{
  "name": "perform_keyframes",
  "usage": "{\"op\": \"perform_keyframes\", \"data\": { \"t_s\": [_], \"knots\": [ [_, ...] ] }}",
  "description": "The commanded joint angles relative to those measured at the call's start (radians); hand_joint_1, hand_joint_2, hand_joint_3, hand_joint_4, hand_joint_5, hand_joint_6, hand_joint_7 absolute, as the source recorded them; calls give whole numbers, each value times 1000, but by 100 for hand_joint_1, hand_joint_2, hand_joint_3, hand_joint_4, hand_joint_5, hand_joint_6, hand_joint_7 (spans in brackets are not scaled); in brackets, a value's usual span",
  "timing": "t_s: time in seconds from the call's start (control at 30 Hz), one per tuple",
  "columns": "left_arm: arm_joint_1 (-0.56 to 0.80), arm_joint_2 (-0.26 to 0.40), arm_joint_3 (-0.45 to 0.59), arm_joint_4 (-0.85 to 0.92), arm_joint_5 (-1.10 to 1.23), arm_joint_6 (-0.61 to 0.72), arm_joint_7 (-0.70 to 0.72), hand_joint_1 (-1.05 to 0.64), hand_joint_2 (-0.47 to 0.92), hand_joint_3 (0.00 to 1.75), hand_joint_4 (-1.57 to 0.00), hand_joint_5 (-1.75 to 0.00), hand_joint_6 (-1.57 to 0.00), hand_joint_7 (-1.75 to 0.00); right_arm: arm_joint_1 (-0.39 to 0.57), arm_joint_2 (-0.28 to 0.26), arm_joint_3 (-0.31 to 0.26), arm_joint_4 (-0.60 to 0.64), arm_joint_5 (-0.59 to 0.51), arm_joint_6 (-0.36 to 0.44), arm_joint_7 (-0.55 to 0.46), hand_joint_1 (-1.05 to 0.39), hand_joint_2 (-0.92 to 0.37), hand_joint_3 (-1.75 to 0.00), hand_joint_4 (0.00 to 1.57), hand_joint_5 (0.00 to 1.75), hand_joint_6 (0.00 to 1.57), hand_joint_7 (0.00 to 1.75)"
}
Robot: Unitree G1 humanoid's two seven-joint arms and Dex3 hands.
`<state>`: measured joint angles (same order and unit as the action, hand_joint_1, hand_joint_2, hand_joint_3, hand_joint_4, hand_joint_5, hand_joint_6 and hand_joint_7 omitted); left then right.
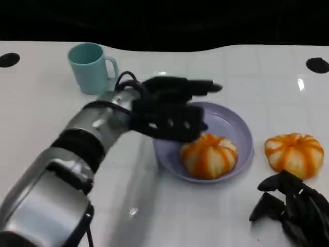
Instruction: Grasp the bread from the table and place it into the plate.
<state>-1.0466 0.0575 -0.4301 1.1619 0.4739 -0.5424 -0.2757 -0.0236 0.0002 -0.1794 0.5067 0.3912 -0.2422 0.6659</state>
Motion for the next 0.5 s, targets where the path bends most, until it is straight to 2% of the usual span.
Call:
{"op": "perform_keyframes", "data": {
  "t_s": [0.03,0.2,0.23,0.27,0.33,0.37,0.43,0.47,0.5],
  "knots": [
    [33,35,60,-36,-80,-32,-71,-100,92,76,-11,-23,-14,-11,9,-11,-7,-10,12,19,-1,-53,-92,-26,64,153,57,125],
    [37,37,64,-46,-86,-29,-83,-100,92,76,-11,-24,-14,-10,9,-11,-7,-11,12,21,-1,-53,-92,-26,64,153,57,124],
    [104,8,163,-74,-231,-42,-139,-100,92,76,-11,-24,-14,-10,12,-10,-7,-14,9,20,-9,-53,-92,-26,64,153,57,124],
    [155,-14,238,-97,-340,-50,-184,-95,92,65,-23,-32,-21,-12,13,-9,-7,-17,6,20,-14,-54,-92,-25,64,153,58,124],
    [231,-47,342,-145,-505,-48,-257,-93,92,59,-28,-37,-25,-13,15,-9,-6,-22,7,26,-17,-54,-92,-24,65,153,58,124],
    [250,-57,366,-164,-546,-40,-278,-86,92,56,-38,-46,-34,-16,16,-10,-6,-24,9,30,-15,-54,-92,-24,64,153,58,124],
    [295,-84,423,-218,-650,7,-332,-82,92,54,-42,-52,-39,-16,13,-12,-6,-18,7,22,-7,-54,-92,-24,64,153,58,124],
    [317,-98,448,-246,-698,38,-356,-75,92,50,-52,-66,-50,-20,11,-12,-6,-12,5,12,-2,-53,-92,-26,63,153,57,124],
    [333,-107,464,-269,-732,63,-373,-73,92,48,-55,-71,-54,-21,10,-13,-7,-8,3,5,1,-52,-92,-27,63,154,57,125]
  ]
}}
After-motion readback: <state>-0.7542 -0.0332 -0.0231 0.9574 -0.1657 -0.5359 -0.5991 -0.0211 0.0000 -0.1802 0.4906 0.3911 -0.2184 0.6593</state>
